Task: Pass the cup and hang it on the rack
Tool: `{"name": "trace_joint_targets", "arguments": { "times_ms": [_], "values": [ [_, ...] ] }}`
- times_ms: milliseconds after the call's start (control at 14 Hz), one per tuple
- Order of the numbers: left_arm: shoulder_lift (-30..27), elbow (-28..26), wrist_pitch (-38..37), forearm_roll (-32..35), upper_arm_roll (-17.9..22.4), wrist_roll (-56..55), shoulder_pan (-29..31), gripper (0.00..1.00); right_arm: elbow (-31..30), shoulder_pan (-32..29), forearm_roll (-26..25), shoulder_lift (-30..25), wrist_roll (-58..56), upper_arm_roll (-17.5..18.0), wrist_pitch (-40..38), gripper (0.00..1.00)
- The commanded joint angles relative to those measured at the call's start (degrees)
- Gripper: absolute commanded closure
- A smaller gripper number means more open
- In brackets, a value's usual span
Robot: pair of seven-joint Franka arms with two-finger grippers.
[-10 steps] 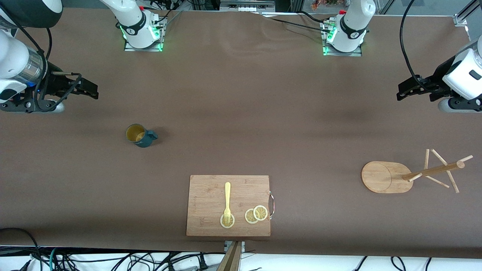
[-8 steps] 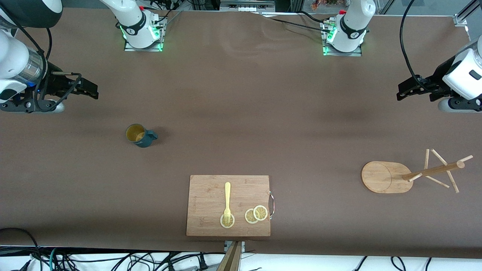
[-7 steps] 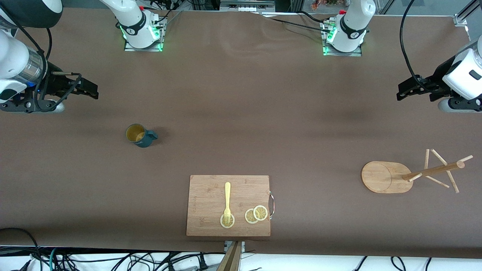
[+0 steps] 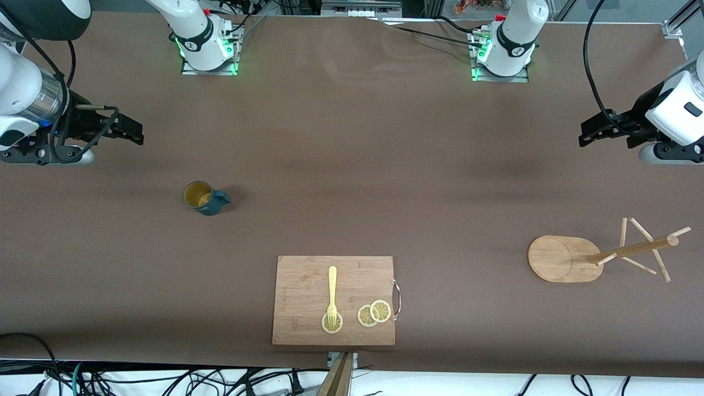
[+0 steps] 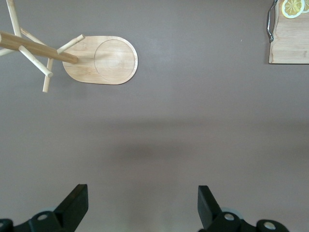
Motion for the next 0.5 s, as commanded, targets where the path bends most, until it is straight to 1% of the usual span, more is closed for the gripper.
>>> {"name": "trace_joint_targets", "arguments": {
  "times_ms": [0,143,429],
  "values": [
    [0.9,1.8,-0.4,-0.2,0.1,0.6,-0.1,0.0,0.6,-0.1,-0.9,-0.2,-0.5,0.3,-0.3,0.0],
    [0.9,1.8,-0.4,-0.2,0.1,0.7,0.1,0.0,-0.2,0.0,-1.0,0.1,-0.3,0.3,0.1,0.0],
    [0.9,1.8,-0.4,-0.3,0.1,0.7,0.1,0.0,-3.6,0.0,-1.1,0.0,0.2,0.3,3.5,0.0]
  ]
}}
